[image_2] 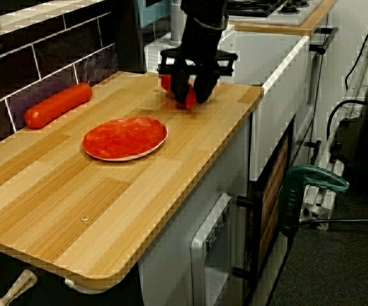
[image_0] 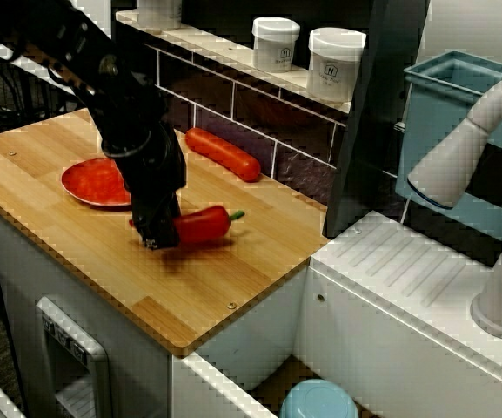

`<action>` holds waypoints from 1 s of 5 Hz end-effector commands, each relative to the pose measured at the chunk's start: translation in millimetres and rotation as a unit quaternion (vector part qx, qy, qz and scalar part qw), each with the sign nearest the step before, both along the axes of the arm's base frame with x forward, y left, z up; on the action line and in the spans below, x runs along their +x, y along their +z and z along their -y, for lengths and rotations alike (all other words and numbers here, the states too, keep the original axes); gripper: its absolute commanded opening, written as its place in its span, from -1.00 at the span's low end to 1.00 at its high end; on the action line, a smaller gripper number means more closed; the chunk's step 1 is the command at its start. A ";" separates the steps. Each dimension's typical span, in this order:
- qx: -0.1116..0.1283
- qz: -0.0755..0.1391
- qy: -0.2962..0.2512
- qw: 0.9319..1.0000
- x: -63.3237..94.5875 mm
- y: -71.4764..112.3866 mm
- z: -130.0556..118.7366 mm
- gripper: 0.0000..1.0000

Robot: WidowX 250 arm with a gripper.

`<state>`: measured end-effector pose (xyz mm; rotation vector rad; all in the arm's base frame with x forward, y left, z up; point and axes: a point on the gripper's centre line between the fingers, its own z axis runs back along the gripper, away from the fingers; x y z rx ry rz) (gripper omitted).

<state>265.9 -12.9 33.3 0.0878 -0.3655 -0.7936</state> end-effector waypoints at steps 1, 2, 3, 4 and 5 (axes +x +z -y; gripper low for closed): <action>0.004 0.004 -0.001 1.000 1.5 3.2 -5.4 -1.00; 0.008 -0.002 0.014 1.000 4.0 6.1 -9.5 1.00; -0.007 0.000 0.019 1.000 5.9 20.3 -21.1 1.00; -0.034 0.010 0.025 0.999 5.8 45.6 -42.2 1.00; -0.060 0.023 0.038 0.997 4.4 68.3 -61.5 1.00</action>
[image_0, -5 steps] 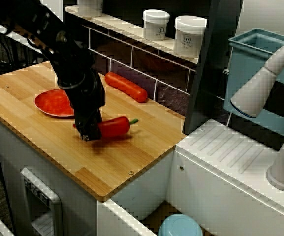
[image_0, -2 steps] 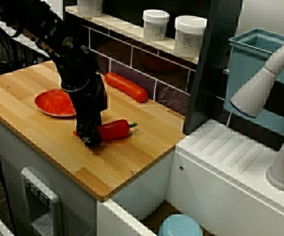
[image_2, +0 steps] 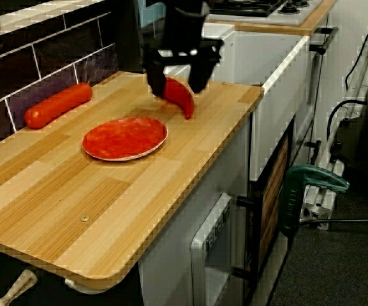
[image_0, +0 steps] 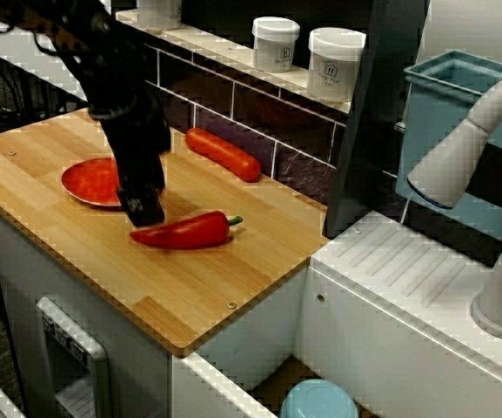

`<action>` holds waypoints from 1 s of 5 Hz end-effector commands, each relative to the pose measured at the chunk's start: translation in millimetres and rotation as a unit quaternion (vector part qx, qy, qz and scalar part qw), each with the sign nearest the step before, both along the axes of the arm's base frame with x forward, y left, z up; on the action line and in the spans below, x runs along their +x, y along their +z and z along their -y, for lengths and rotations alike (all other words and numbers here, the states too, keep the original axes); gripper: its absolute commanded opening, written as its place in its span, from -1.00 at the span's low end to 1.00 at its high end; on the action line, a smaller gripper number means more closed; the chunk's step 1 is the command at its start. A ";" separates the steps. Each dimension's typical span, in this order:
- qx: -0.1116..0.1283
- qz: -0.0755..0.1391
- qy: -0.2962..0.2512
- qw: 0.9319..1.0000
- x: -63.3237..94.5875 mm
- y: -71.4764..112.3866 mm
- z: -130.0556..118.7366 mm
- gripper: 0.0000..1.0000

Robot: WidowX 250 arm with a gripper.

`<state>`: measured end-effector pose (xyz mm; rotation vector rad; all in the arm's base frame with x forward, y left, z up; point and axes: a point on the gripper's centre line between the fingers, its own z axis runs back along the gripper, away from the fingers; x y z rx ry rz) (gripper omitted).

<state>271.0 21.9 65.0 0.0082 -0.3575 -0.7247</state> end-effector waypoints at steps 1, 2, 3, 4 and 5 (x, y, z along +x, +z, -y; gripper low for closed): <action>-0.034 0.054 0.016 0.998 1.1 46.0 -33.8 1.00; -0.029 0.048 0.000 0.998 9.4 38.1 -32.5 1.00; -0.023 0.036 -0.025 0.999 21.5 28.1 -35.5 1.00; -0.015 0.024 -0.076 0.997 31.6 21.8 -40.3 1.00; -0.016 0.018 -0.109 0.994 34.5 11.2 -43.3 1.00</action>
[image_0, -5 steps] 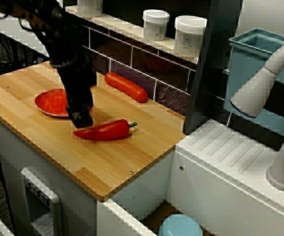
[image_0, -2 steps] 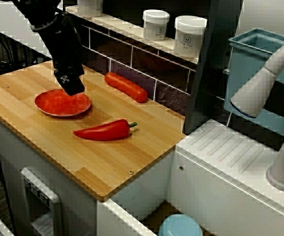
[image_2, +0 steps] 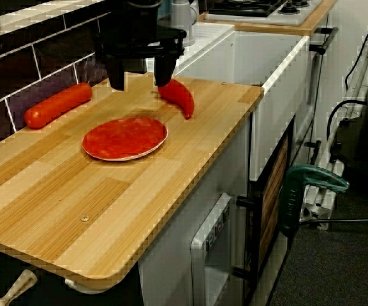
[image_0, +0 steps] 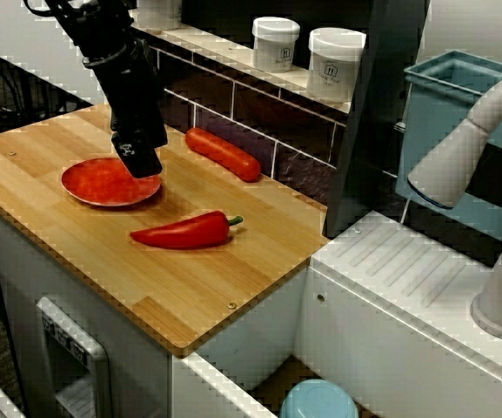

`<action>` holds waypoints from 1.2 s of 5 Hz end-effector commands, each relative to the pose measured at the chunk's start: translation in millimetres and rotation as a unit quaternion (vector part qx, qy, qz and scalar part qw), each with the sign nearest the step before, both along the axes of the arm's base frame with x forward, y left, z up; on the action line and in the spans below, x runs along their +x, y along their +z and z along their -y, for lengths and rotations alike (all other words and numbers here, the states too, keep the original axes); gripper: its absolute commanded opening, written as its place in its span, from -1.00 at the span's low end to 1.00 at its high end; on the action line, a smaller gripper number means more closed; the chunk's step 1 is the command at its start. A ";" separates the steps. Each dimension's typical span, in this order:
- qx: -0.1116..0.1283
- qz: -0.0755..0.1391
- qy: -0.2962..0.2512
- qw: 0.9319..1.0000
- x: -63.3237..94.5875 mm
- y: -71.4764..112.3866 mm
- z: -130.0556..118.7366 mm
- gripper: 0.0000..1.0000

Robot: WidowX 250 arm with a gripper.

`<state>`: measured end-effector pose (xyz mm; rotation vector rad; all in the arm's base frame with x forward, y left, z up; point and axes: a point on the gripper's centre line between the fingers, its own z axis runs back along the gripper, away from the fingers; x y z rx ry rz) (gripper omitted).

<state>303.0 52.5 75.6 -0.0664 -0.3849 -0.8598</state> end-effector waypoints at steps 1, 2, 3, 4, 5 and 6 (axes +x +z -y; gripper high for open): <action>0.019 0.008 -0.081 0.996 3.1 -11.7 -13.8 1.00; 0.010 0.002 -0.090 0.996 -1.5 -19.9 -11.5 1.00; 0.002 0.000 -0.094 0.996 -6.8 -22.4 -7.5 1.00; -0.007 -0.006 -0.095 0.995 -10.2 -22.3 0.0 1.00; -0.004 -0.004 -0.101 0.995 -16.3 -26.7 9.0 1.00; -0.005 -0.007 -0.094 0.996 -17.8 -33.0 11.1 1.00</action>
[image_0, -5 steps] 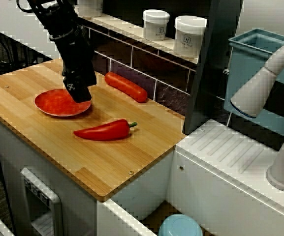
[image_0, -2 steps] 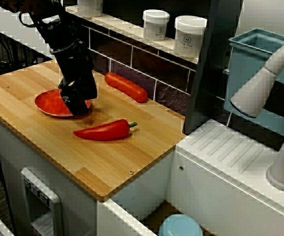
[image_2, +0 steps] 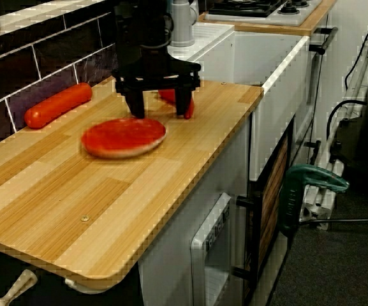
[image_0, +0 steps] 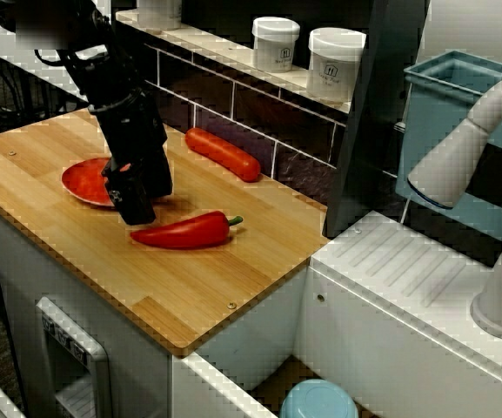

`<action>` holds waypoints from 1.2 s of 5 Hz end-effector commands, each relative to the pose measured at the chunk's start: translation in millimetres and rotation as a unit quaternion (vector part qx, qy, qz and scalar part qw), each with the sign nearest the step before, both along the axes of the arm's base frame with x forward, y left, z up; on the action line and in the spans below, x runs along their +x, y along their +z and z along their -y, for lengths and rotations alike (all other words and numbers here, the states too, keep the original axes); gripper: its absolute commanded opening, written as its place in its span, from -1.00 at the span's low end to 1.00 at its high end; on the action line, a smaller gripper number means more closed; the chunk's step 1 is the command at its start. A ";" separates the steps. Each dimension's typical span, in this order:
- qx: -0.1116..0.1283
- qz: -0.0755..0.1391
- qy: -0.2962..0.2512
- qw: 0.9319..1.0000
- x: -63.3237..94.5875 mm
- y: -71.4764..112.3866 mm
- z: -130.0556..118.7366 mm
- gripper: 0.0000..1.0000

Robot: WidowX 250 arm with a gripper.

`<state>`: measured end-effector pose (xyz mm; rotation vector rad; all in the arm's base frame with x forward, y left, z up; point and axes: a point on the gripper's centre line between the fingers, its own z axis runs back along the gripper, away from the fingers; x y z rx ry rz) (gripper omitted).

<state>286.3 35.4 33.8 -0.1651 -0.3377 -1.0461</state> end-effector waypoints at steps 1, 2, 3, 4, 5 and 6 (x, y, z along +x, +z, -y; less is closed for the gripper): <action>0.008 0.024 0.009 1.000 -0.2 5.6 -4.1 1.00; 0.008 0.020 0.014 1.000 4.1 3.8 -5.0 1.00; 0.009 0.020 0.015 1.000 6.5 8.2 -4.4 1.00; 0.003 0.025 0.012 1.000 7.9 19.9 -2.1 1.00; -0.003 0.027 0.014 1.000 9.7 27.9 -1.5 1.00; 0.000 0.027 0.013 1.000 12.2 27.9 2.2 1.00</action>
